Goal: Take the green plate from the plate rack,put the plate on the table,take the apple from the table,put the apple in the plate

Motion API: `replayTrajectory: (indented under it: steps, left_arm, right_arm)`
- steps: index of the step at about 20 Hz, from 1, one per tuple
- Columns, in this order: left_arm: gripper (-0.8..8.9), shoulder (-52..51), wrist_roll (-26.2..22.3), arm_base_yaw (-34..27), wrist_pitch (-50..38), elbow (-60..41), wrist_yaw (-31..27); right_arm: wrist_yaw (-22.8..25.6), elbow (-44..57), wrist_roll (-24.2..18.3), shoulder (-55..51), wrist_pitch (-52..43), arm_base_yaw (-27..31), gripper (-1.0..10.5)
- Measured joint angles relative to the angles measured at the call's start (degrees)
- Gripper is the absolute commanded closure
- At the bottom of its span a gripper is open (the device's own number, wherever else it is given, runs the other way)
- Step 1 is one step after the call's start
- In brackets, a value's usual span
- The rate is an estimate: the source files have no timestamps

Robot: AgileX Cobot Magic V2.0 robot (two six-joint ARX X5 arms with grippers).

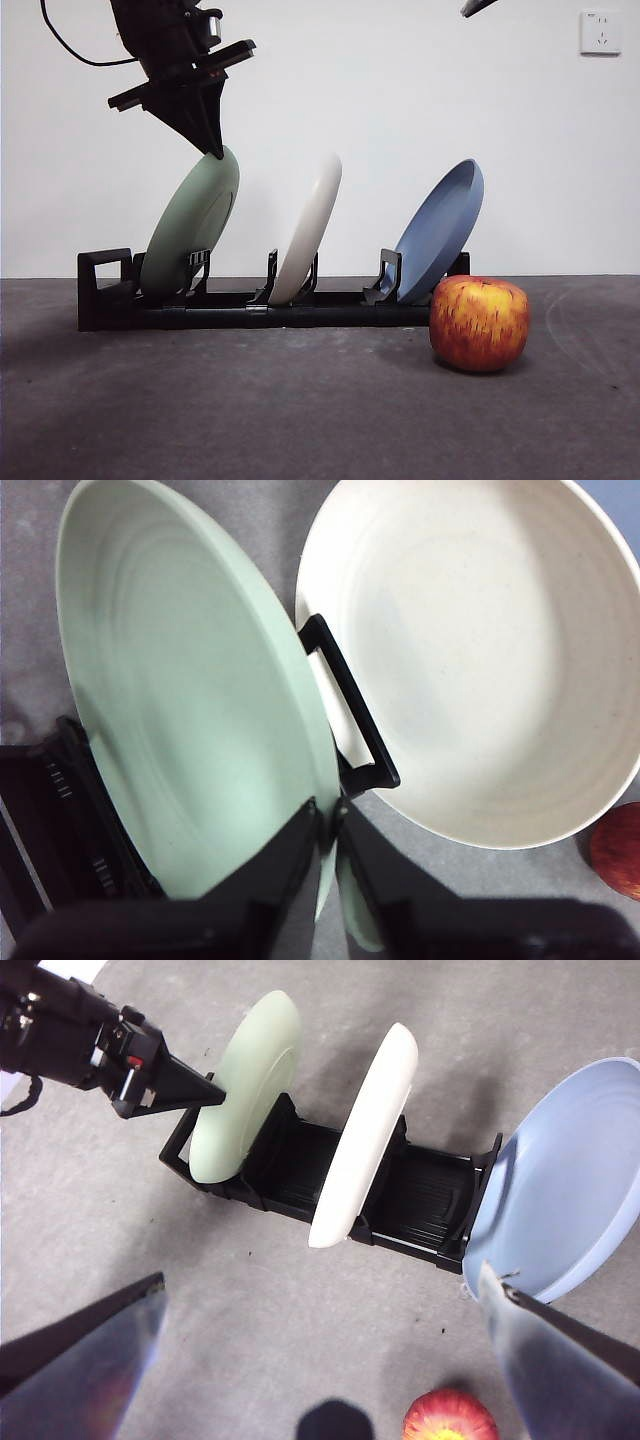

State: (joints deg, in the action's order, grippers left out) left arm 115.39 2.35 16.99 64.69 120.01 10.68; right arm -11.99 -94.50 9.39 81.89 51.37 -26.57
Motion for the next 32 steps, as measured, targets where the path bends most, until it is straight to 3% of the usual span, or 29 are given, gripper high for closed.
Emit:
replayTrajectory:
  steps: [5,9,16,20,24,29,32]
  left_arm:
    - [8.22,0.04,0.02,0.0,-1.88,0.35,1.66]
    - [8.22,0.31,0.02,0.0,-2.08,6.84,2.45]
    - [8.22,-0.44,-0.87,1.27,11.58,30.86,2.54]
    - [8.22,-8.15,-1.79,5.79,11.58,30.91,-0.09]
    - [8.22,-19.89,-3.8,14.1,11.58,24.44,-7.17]
    - [8.22,-38.12,-4.22,25.31,11.61,1.57,-16.85]
    - [8.22,-48.0,-0.81,29.27,11.61,-13.68,-19.21]
  right_arm:
    - [0.0,0.0,0.0,0.0,-0.02,0.0,3.5]
    - [0.39,0.0,-0.02,0.0,-0.04,0.0,3.5]
    - [4.26,0.0,-0.22,-0.04,-0.55,0.0,3.5]
    - [4.33,0.0,-0.22,0.0,-1.4,0.02,3.5]
    - [4.5,0.0,-0.22,0.0,-1.38,0.0,3.5]
    - [4.5,0.0,-0.24,0.0,0.92,0.0,3.5]
    - [4.5,0.0,-0.44,0.0,2.67,0.02,3.5]
